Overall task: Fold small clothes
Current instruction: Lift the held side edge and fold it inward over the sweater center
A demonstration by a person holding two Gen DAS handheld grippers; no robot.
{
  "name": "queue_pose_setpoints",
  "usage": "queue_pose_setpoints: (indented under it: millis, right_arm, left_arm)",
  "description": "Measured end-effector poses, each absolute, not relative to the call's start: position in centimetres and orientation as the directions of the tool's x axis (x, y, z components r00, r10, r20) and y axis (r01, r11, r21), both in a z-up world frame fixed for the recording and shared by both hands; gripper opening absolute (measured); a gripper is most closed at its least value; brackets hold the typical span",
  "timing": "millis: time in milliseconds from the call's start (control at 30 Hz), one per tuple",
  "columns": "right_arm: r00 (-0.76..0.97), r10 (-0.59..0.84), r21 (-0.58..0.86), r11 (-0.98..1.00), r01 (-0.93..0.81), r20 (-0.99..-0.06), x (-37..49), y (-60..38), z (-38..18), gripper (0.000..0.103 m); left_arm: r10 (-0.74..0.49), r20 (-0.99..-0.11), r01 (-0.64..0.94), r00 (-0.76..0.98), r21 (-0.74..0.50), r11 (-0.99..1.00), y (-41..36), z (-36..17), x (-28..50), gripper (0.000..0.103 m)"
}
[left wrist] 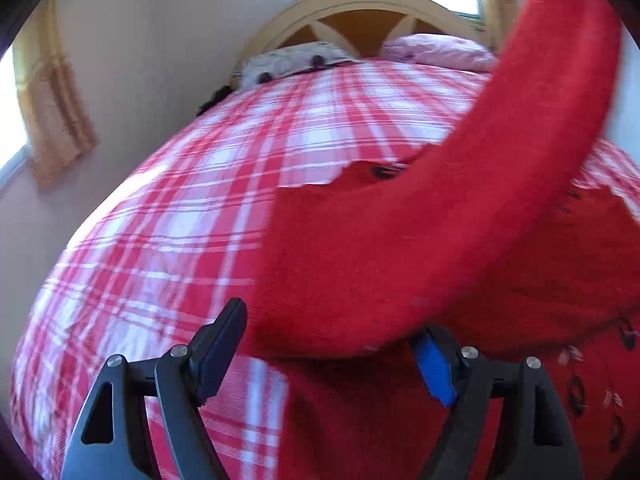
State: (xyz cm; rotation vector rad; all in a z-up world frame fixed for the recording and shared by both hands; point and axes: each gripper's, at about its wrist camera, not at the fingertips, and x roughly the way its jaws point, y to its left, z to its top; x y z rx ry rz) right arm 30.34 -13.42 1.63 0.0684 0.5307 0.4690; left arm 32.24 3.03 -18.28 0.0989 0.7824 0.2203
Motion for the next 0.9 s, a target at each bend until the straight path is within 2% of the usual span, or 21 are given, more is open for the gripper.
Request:
queue_pose_setpoints:
  millis: [133,300,667,800,900]
  right_arm:
    - [0.77,0.438,0.157,0.896,-0.415,-0.463,29.8,-14.2,1.3,0.012]
    - [0.766,0.377,0.169,0.925,-0.341,-0.52,30.1,-17.9,-2.4,0.012]
    - [0.67,0.255,0.294,0.954,-0.058,-0.697,30.3,-28.7,-14.2,0.012]
    - [0.645,0.245,0.307,0.952,-0.017,-0.724,29.6,-30.1,-16.8,0.012]
    - [0.65,0.234,0.284,0.958,-0.029,-0.723,29.3,-29.9,-17.0,0.013]
  left_arm:
    - [0.207,-0.745,-0.263,0.634,0.044,0.964,7.0,-19.0,32.5,0.08]
    - [0.191,-0.774,-0.28,0.604,0.019,0.96,7.7,-19.8,32.3,0.08]
    - [0.12,-0.775,-0.194,0.62,-0.003,0.981,6.7,-19.5,30.8,0.08]
    - [0.091,-0.753,-0.143,0.651,-0.004,0.99,6.2,-18.8,28.9,0.08]
    - [0.113,-0.703,-0.167,0.702,-0.008,0.986,6.6,-17.0,27.8,0.08]
